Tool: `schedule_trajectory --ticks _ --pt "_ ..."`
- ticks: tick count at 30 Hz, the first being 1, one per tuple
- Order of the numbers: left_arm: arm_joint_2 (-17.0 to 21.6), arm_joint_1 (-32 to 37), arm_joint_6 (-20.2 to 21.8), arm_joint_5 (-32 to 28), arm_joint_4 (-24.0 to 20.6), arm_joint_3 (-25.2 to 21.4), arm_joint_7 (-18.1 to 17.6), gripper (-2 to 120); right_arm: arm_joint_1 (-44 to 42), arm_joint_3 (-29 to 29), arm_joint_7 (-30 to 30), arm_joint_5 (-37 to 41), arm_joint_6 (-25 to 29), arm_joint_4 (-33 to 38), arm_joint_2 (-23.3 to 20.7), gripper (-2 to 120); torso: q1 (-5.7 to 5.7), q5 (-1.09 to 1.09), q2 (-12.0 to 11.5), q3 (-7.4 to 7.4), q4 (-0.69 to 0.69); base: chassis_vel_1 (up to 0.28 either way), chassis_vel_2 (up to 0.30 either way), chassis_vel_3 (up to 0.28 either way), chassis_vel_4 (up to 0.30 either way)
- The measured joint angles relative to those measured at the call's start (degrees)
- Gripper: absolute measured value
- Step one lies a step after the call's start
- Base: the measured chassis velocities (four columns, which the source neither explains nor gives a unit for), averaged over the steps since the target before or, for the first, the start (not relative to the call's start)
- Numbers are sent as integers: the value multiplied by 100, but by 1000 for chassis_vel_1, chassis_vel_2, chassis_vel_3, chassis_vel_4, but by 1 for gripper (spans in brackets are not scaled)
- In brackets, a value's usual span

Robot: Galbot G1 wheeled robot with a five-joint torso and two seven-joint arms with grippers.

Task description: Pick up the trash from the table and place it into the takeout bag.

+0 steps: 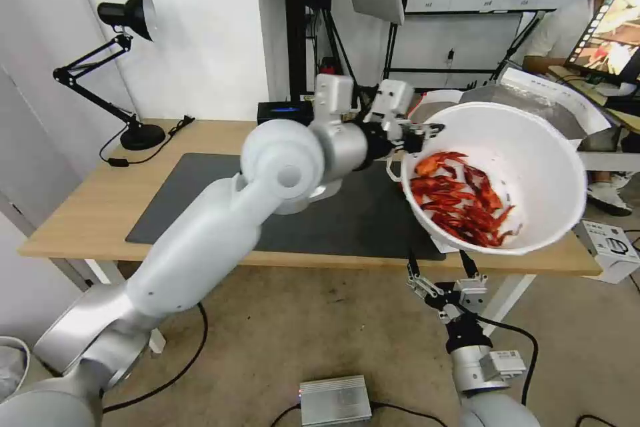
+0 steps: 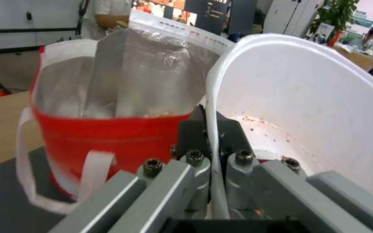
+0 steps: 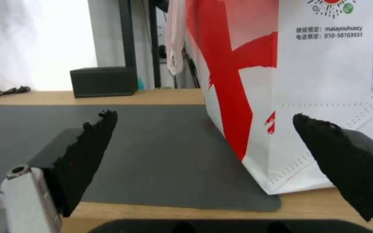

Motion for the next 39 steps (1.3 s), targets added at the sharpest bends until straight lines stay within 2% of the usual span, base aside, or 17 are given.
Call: schedule_trajectory --ticks 4,5,6,7,9,14,17,21,34,39 --pt "-223 -200 0 -23 249 66 -36 0 0 0 0 0 0 0 0 100 0 0 0 0 0 0 0 0 0" --pt "-335 -295 0 -28 370 98 -53 0 0 0 0 0 0 0 0 100 1 0 0 0 0 0 0 0 0" --pt "-598 -536 0 -40 680 189 -98 0 0 0 0 0 0 0 0 100 0 0 0 0 0 0 0 0 0" --pt "-598 -536 0 -40 680 189 -98 0 0 0 0 0 0 0 0 100 0 0 0 0 0 0 0 0 0" --pt "-896 -845 0 -110 1047 283 -186 0 0 0 0 0 0 0 0 100 0 0 0 0 0 0 0 0 0" --pt "-1103 -1102 0 -195 1364 388 -315 0 0 0 0 0 0 0 0 100 0 0 0 0 1 0 0 0 0" --pt "-1458 -1284 0 -240 1728 401 -492 0 0 0 0 0 0 0 0 100 0 0 0 0 0 0 0 0 0" --pt "-1688 -1365 -44 -241 1999 390 -637 0 0 0 0 0 0 0 0 100 0 1 0 0 -1 0 0 0 0" --pt "-1798 -1545 -482 -394 2471 396 -992 0 0 0 0 0 0 0 0 100 0 -1 0 0 0 0 0 0 0" --pt "-1794 -1609 -831 -504 2710 358 -1207 0 0 0 0 0 0 0 0 100 1 -1 0 0 0 0 0 0 0"
